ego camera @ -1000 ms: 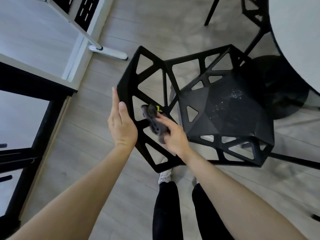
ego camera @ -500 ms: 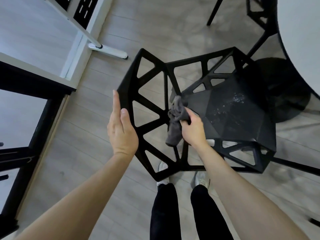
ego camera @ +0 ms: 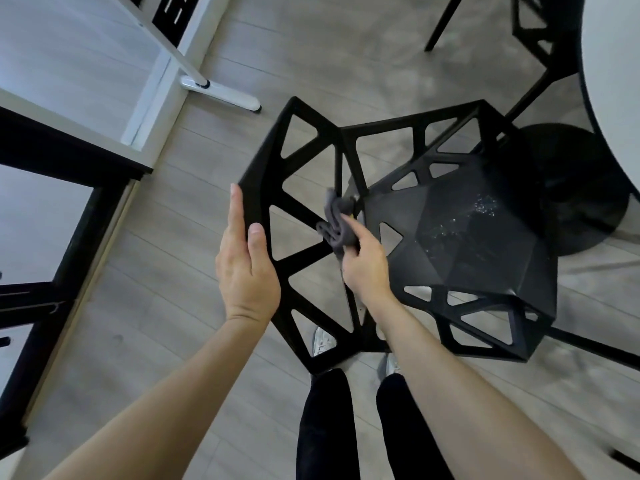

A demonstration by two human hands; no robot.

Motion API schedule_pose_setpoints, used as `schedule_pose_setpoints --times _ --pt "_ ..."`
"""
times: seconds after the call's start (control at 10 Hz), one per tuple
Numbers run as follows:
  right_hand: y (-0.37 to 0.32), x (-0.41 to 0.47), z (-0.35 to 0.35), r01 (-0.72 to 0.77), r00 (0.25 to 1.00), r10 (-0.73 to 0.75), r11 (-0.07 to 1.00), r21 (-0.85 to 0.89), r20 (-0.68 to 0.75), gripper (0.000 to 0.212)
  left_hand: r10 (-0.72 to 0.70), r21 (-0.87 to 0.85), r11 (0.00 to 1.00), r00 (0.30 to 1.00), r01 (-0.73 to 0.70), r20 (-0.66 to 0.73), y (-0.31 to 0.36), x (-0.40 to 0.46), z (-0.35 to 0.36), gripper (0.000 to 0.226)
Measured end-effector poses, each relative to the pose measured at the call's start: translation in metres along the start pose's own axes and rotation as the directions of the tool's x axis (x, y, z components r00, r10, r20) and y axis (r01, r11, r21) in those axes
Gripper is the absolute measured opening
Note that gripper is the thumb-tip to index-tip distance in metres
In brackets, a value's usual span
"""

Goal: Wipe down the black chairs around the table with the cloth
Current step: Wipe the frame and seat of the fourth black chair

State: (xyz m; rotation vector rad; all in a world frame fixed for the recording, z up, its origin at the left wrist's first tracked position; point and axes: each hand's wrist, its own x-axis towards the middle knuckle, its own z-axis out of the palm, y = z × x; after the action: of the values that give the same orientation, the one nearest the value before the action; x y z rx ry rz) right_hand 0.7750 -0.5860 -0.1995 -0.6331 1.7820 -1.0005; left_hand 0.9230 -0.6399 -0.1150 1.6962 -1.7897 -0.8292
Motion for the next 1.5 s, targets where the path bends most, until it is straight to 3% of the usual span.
schedule_pose_setpoints --times 0.1,0.3,0.4,0.5,0.6,0.7,0.8,0.9,1.0,1.1,1.2,1.3,1.4,1.5 --pt "-0.043 0.000 0.022 0.328 0.936 -0.337 0.940 0.097 0.101 0.060 -0.010 -0.007 1.000 1.000 0.010 0.007 -0.002 0.003 -0.001 0.060" --pt "-0.051 0.003 0.034 0.291 0.923 -0.332 0.933 0.210 0.194 0.043 0.022 0.000 1.000 1.000 -0.022 0.000 0.002 0.002 -0.001 0.059" --pt "-0.027 0.005 0.044 0.361 0.928 -0.357 0.932 -0.022 0.102 0.053 0.015 -0.014 1.000 1.000 -0.015 0.005 0.000 0.001 0.000 0.059" --pt "0.004 0.022 0.043 0.237 0.971 -0.238 0.957 -0.165 0.015 0.054 0.016 -0.004 1.000 1.000 -0.016 -0.002 0.004 -0.001 0.001 0.060" --pt "-0.009 0.032 0.017 0.090 0.996 -0.089 0.992 -0.088 0.021 0.050 -0.015 -0.003 1.000 1.000 0.015 0.007 0.004 0.000 0.000 0.061" --pt "-0.044 0.022 0.015 0.250 0.960 -0.241 0.967 0.052 -0.139 0.049 -0.035 -0.001 0.999 0.999 0.035 0.025 0.006 -0.001 -0.001 0.061" --pt "-0.048 0.010 0.045 0.367 0.929 -0.363 0.929 0.043 -0.078 0.044 -0.016 0.008 1.000 0.999 0.016 0.033 0.003 0.000 0.001 0.061" --pt "-0.008 0.023 0.034 0.008 0.997 -0.008 1.000 -0.008 -0.073 0.042 -0.021 -0.007 1.000 0.999 0.021 0.042 0.003 -0.003 0.003 0.060" --pt "-0.001 0.044 -0.003 -0.224 0.975 0.223 0.972 0.070 0.013 0.037 -0.025 -0.010 1.000 0.999 0.026 0.047 0.006 -0.004 0.002 0.058" --pt "-0.029 0.052 -0.010 -0.218 0.972 0.205 0.968 0.122 0.115 0.067 -0.077 0.013 0.997 0.995 0.076 0.070 0.006 -0.001 0.004 0.061" --pt "-0.038 0.051 -0.006 -0.165 0.954 0.220 0.952 -0.257 0.202 0.087 -0.128 0.062 0.991 0.986 0.122 0.105 0.018 -0.001 -0.004 0.063" --pt "-0.025 0.058 -0.021 -0.207 0.963 0.254 0.914 -0.349 0.094 0.062 -0.116 0.177 0.980 0.983 0.091 0.141 0.025 0.004 -0.016 0.058" --pt "-0.020 0.074 -0.050 -0.377 0.909 0.400 0.909 0.175 -0.118 0.055 -0.091 0.169 0.983 0.993 0.078 0.070 0.036 0.044 -0.013 0.030" --pt "-0.033 0.107 -0.066 -0.251 0.887 0.405 0.826 0.505 -0.221 0.077 -0.162 0.120 0.982 0.976 0.145 0.143 0.040 0.075 -0.001 0.035"
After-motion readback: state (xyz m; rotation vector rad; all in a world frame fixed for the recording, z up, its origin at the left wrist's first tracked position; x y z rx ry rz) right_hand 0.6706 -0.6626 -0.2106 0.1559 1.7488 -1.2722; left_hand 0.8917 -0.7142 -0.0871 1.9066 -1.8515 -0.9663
